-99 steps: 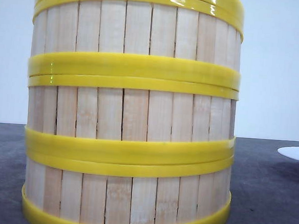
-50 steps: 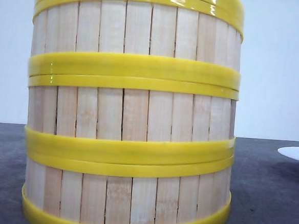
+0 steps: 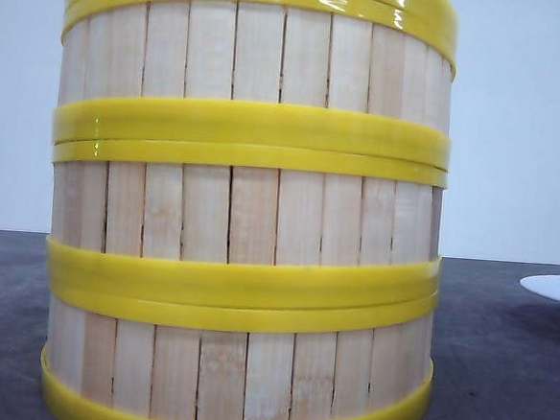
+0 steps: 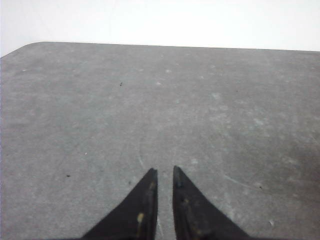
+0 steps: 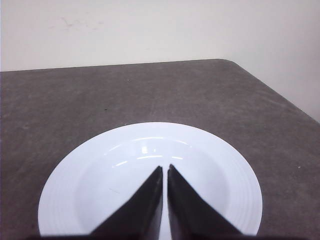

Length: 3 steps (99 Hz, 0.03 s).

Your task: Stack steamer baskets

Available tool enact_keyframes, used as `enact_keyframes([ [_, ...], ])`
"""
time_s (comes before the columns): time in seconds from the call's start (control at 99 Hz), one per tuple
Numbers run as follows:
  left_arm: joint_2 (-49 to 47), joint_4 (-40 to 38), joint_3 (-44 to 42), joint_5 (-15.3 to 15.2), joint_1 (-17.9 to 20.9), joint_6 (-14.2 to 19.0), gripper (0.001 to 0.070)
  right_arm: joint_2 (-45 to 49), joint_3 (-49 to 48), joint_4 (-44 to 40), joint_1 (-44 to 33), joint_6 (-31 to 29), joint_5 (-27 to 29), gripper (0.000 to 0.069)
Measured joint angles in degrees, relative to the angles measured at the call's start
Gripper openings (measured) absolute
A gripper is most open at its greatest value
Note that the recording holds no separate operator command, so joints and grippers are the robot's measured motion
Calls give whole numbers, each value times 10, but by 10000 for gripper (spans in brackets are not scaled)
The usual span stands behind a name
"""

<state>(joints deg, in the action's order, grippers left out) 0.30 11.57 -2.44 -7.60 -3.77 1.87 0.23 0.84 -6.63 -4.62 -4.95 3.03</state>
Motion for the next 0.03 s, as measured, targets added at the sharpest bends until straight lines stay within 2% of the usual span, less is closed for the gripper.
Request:
enact_keyframes([
  [0.03,0,0,0,0,0,0,28,0,0,0,0,0,0,11],
])
